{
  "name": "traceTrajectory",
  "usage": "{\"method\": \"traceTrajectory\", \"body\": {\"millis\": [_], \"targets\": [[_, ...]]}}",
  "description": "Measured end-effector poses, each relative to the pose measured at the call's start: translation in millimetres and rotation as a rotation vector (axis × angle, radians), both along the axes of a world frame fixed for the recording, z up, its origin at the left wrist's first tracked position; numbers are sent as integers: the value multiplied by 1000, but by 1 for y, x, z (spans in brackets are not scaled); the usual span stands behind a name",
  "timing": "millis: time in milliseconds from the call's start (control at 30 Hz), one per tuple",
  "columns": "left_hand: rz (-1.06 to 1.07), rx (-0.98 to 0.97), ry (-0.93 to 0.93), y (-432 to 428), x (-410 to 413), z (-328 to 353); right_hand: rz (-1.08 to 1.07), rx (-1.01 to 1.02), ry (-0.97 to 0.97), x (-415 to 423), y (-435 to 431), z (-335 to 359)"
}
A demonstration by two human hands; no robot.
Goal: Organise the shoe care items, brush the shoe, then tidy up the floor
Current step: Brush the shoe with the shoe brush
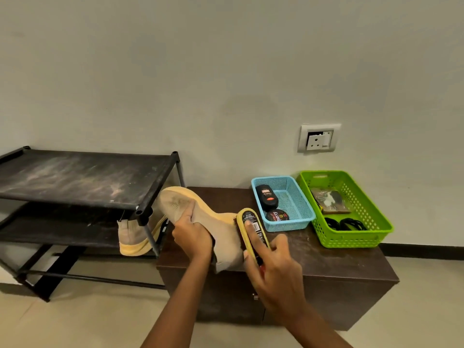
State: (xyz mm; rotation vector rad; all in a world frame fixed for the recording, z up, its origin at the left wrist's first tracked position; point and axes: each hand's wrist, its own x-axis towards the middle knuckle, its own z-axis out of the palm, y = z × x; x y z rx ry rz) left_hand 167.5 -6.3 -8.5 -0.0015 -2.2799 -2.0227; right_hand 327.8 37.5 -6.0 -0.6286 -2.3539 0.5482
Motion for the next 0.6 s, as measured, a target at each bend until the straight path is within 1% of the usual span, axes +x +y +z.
{"method": "traceTrajectory", "body": {"millis": [33,100,133,167,200,233,300,367,400,433,500,533,567,600], "targets": [[-3,64,-47,1,-3,0,25,17,27,1,-4,-1],[-20,186,-194,0,-14,-1,170,101,46,2,-23,-3],[-10,241,-279,0,-18,-2,241,164,37,2,-32,-5],[-1,288,-327,0,-18,-3,285,204,16,2,-37,-6],[-2,298,-307,1,-17,-3,286,210,3,1,-36,-5],[-10,266,-229,2,-13,-4,244,186,8,0,-29,-3],[-29,211,-103,2,-9,-7,100,85,42,0,-11,4],[-34,217,-95,2,-13,-9,7,21,75,3,-1,10],[-40,220,-92,2,-14,-9,19,26,87,5,-4,10],[-43,226,-94,3,-15,-8,82,53,80,5,-9,8],[-39,259,-105,5,-13,-7,255,165,25,3,-29,-1],[-38,273,-105,6,-10,-6,293,221,-15,2,-35,-4],[-37,264,-74,7,-8,-7,282,241,-42,0,-32,-3],[-40,224,-18,5,-6,-7,223,202,-57,-2,-25,1]]}}
